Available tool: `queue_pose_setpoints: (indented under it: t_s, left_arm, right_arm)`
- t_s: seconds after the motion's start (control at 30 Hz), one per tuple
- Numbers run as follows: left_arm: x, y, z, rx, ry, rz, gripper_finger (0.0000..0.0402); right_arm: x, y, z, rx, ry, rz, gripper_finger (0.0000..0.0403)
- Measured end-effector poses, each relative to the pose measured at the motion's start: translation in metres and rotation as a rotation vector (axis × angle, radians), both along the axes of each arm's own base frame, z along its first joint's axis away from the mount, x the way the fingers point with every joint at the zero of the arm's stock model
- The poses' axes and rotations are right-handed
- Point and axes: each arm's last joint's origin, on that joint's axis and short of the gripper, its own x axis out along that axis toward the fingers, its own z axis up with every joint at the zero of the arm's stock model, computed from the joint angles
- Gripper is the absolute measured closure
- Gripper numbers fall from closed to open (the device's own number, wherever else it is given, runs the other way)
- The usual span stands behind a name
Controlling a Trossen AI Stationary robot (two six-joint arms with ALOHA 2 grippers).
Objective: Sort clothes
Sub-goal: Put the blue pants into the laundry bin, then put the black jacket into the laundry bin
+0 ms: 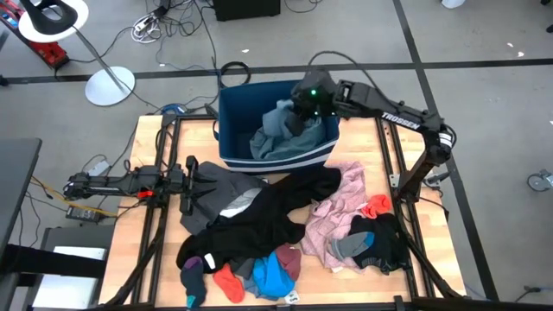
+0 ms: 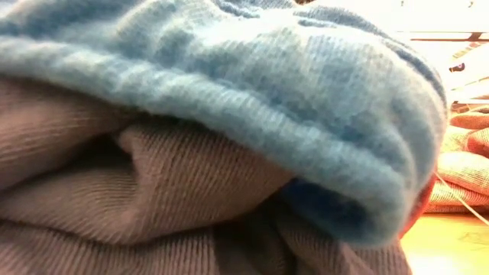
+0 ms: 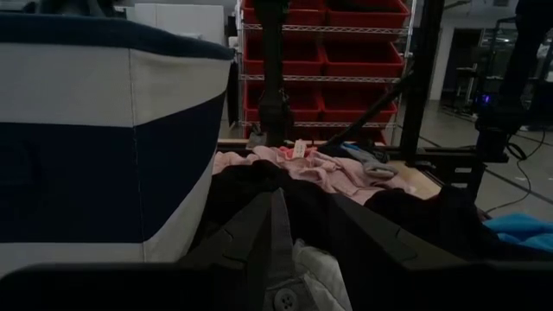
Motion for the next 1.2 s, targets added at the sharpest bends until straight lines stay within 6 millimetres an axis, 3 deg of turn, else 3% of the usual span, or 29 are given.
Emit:
queue_pose_setpoints:
  t_s: [0.2,0.6,0.87,1.0,1.2]
  left_arm:
    - [0.0,0.0,0.0,0.0,0.0,0.0,0.0277]
    - [0.0,0.0,0.001,0.0,-0.006,0.0,0.0277]
    - [-0.002,0.0,0.012,-0.008,-0.126,0.0,0.0277]
    - [-0.003,0.0,0.017,-0.011,-0.18,0.001,0.0277]
    - [-0.003,0.002,0.017,-0.099,-0.182,0.058,0.0277]
  right_arm:
    - [0.001,0.0,-0.021,0.04,0.054,-0.017,0.0364]
    - [0.004,0.0,-0.019,0.057,0.013,0.015,0.0244]
    - [-0.005,0.002,0.007,0.015,0.003,0.044,0.0202]
    - [-0.02,0.008,0.025,0.015,0.016,0.049,0.0197]
    - [-0.053,0.03,0.032,0.111,0.131,0.03,0.0202]
